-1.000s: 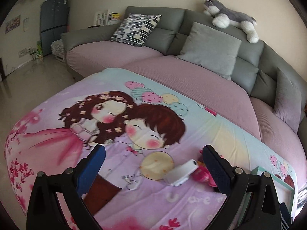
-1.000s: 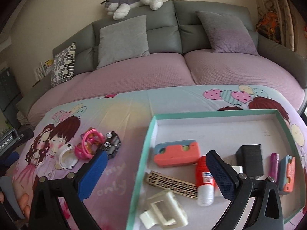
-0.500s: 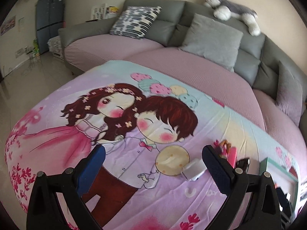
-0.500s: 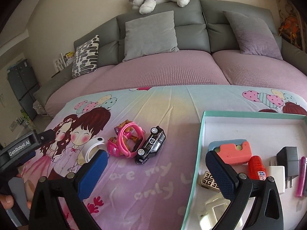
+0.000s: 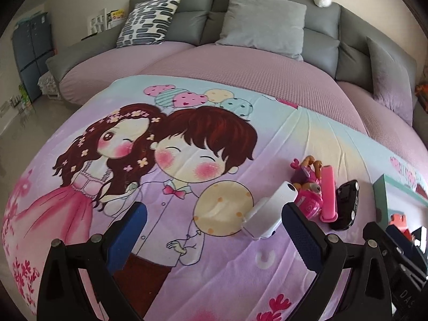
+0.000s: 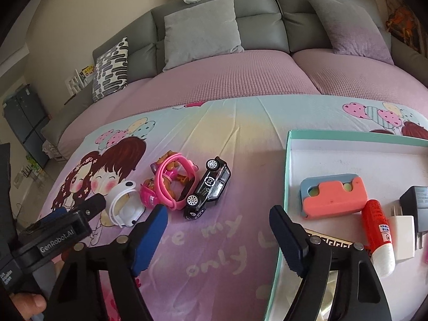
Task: Organize rigid objects
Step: 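Move both grippers back toward the pile of items, then grasp the white watch with the left gripper while the right gripper grasps the black toy car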
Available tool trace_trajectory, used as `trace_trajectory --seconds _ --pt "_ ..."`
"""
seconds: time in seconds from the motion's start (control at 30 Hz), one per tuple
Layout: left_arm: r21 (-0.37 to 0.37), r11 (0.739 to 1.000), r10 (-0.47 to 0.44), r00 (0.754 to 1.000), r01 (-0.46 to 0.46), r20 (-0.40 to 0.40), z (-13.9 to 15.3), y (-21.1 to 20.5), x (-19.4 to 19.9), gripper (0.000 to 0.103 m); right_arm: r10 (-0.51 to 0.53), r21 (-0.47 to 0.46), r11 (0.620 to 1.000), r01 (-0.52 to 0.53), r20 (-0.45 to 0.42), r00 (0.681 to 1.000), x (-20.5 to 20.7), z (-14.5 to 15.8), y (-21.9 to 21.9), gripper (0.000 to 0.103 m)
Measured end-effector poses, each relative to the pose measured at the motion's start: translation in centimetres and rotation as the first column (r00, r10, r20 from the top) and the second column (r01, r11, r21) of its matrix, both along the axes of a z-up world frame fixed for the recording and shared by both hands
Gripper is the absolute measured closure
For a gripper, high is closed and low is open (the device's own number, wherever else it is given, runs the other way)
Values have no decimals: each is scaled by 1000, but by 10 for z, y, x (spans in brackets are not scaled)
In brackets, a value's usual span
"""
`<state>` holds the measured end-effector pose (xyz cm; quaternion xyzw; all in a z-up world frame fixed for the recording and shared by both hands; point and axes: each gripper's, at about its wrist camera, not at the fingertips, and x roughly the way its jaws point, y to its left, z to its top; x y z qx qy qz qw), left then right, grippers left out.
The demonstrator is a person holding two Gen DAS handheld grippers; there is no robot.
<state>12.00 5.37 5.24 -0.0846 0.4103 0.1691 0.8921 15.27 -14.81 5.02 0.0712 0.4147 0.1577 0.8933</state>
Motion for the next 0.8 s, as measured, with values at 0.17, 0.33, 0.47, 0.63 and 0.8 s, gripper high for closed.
trace_trajectory --seconds 0.17,0.33,0.47,0.63,0.8 --pt "-2 998 -58 998 58 0 -7 -10 9 2 -4 -15 1000 4 -7 1000 4 -1 3 31" --pt "-31 997 -69 998 69 11 -10 -9 13 3 1 -4 1000 -1 -3 1000 13 2 8 41" --pt "-37 997 -60 998 61 23 -13 -6 15 3 21 4 1000 -21 -14 1000 24 -1 18 46" --pt "-50 995 -84 996 85 16 -18 -8 21 11 17 1 1000 -17 -49 999 31 -13 23 54" --pt "-63 993 -104 995 104 8 -19 -11 25 20 0 18 1000 1 -57 998 36 -17 19 58"
